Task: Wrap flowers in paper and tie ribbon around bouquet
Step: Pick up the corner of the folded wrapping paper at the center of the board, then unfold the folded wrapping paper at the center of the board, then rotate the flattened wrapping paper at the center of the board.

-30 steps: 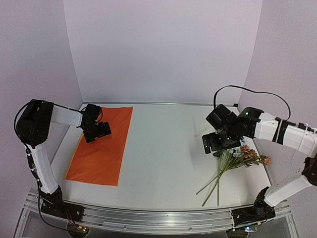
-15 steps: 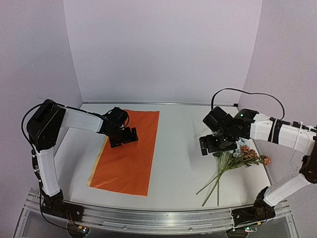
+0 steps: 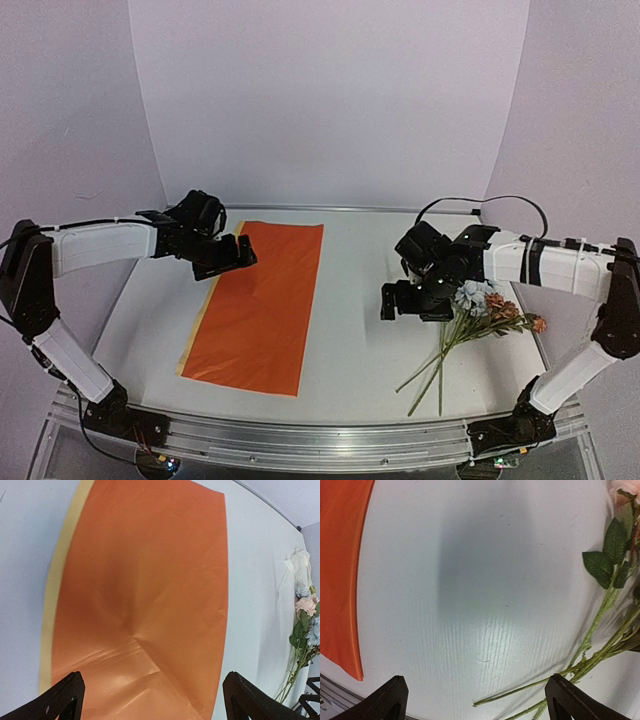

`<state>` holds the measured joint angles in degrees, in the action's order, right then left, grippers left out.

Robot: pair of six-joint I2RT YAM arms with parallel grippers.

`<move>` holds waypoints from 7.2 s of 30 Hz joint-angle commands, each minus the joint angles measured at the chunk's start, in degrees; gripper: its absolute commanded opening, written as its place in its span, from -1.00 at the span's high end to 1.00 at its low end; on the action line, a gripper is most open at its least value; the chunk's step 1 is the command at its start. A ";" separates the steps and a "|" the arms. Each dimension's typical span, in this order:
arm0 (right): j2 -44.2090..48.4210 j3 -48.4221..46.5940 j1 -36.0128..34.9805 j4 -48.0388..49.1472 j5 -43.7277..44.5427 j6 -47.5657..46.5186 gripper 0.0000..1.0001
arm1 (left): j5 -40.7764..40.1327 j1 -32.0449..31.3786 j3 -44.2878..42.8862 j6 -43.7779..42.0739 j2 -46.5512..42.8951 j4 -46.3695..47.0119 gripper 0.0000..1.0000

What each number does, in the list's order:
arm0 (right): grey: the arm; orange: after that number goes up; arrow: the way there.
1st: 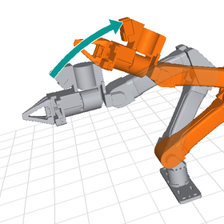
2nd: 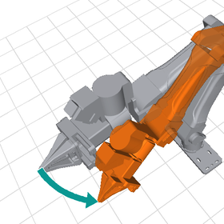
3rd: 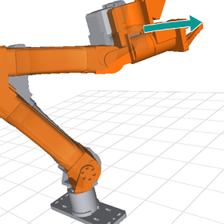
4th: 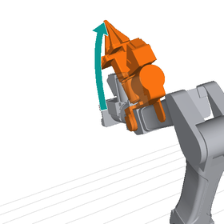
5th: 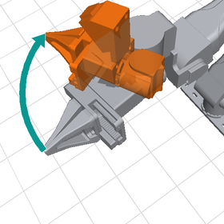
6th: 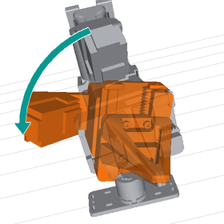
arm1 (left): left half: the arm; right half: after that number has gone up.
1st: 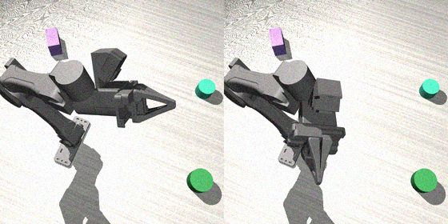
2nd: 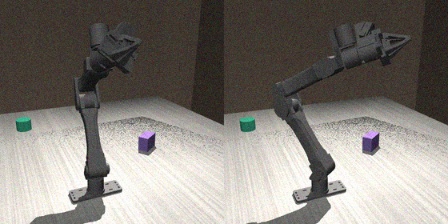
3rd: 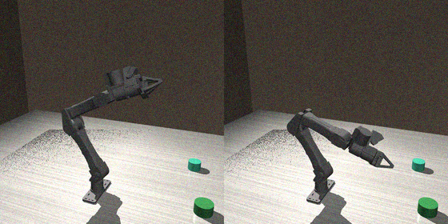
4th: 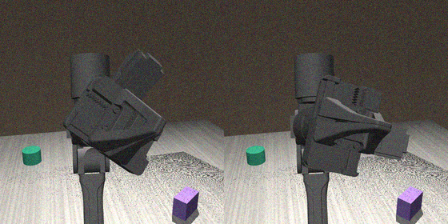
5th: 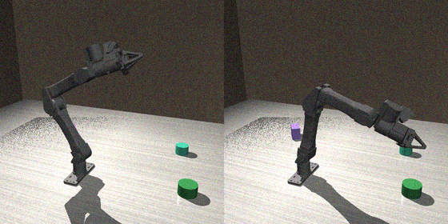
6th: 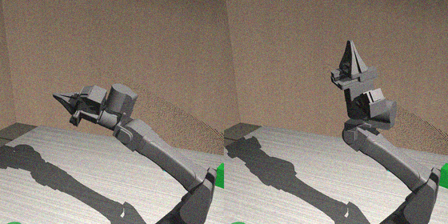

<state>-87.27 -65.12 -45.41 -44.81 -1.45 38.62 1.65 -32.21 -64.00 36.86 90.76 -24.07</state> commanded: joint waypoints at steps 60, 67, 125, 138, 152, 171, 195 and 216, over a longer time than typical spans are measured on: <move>-31.81 -15.84 -1.77 20.62 -18.91 17.25 -0.21 | 31.31 13.67 4.38 -8.37 14.25 9.95 0.47; -33.85 -17.43 -1.66 20.69 -19.65 17.73 0.07 | 35.74 13.67 5.21 -5.30 13.78 13.94 0.51; 3.79 -6.06 1.81 15.35 -14.63 2.55 -0.97 | 39.55 -2.24 -45.86 21.21 34.12 1.29 1.00; 9.19 -2.37 4.84 5.78 -9.31 -5.57 -0.97 | 41.11 -8.54 -54.05 17.39 41.56 -0.73 0.93; 14.39 5.94 8.47 4.00 -6.20 -4.54 -0.97 | 39.85 -13.22 -57.04 11.31 44.98 -3.30 -0.01; -0.44 3.84 8.15 10.83 -19.56 0.49 -0.97 | 25.78 -1.31 -15.61 8.99 13.68 4.83 -0.82; -30.25 -20.37 1.87 16.92 -14.04 -3.69 -0.14 | 21.92 17.03 15.01 9.65 2.16 8.26 -0.74; -30.03 -13.60 -5.87 17.01 4.12 0.41 -0.11 | 22.03 23.15 10.53 5.44 10.44 7.36 -0.74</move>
<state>-118.39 -79.91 -49.77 -25.92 -2.44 37.94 26.00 -10.24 -51.51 44.77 98.33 -15.97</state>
